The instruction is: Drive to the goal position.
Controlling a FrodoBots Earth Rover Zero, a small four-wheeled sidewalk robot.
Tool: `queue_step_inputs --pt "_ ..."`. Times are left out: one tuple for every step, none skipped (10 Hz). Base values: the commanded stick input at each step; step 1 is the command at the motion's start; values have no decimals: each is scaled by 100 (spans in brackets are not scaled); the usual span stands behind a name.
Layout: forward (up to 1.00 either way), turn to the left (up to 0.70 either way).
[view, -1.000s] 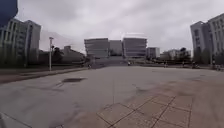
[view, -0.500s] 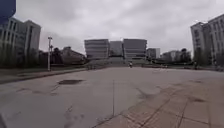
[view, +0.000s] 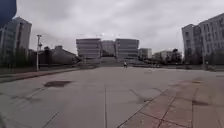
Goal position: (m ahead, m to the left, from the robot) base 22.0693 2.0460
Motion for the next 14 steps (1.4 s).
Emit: queue_step_inputs --pt "70 0" --pt "70 0" --pt "70 0" --pt "70 0" --pt "70 0" --pt "70 0" --pt "70 20" --pt "70 27" --pt "70 30" --pt "70 13" --pt "70 0" --pt "70 0" --pt "70 0" --pt "70 0"
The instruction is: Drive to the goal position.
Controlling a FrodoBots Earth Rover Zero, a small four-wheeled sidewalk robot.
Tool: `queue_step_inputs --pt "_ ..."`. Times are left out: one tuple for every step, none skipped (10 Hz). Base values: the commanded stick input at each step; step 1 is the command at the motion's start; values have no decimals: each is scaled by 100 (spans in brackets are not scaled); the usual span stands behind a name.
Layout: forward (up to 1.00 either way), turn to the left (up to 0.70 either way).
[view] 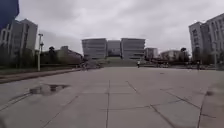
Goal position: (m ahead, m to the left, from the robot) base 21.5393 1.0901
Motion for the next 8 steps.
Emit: queue_step_inputs --pt "70 0" --pt "70 0" --pt "70 0" --pt "70 0" --pt "70 0" --pt "70 0" --pt "70 0" --pt "70 0"
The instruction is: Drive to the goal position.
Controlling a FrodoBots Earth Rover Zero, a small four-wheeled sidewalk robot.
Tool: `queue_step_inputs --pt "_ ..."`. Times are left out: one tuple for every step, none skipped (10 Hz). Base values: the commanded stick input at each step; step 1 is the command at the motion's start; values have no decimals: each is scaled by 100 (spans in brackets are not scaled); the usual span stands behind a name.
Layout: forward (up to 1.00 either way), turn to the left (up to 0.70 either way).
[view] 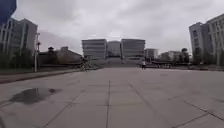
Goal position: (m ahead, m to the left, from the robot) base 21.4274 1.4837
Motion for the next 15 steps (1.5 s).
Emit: queue_step_inputs --pt "70 0" --pt "70 0" --pt "70 0" --pt "70 0" --pt "70 0" --pt "70 0" --pt "70 0" --pt "70 0" --pt "70 0" --pt "70 0" --pt "70 0" --pt "70 0" --pt "70 0" --pt "70 0" --pt "70 0"
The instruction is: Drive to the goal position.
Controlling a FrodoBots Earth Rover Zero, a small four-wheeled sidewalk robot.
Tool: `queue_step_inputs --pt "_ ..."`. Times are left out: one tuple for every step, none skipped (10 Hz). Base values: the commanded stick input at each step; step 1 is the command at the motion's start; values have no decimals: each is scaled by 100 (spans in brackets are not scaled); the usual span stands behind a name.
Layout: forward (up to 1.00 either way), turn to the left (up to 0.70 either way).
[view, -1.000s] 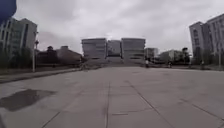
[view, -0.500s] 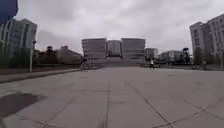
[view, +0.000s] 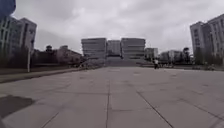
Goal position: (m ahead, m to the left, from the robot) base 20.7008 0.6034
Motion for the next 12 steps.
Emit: queue_step_inputs --pt "70 0" --pt "70 0" --pt "70 0" --pt "70 0" --pt "70 0" --pt "70 0" --pt "70 0" --pt "70 0" --pt "70 0" --pt "70 0" --pt "70 0" --pt "70 0"
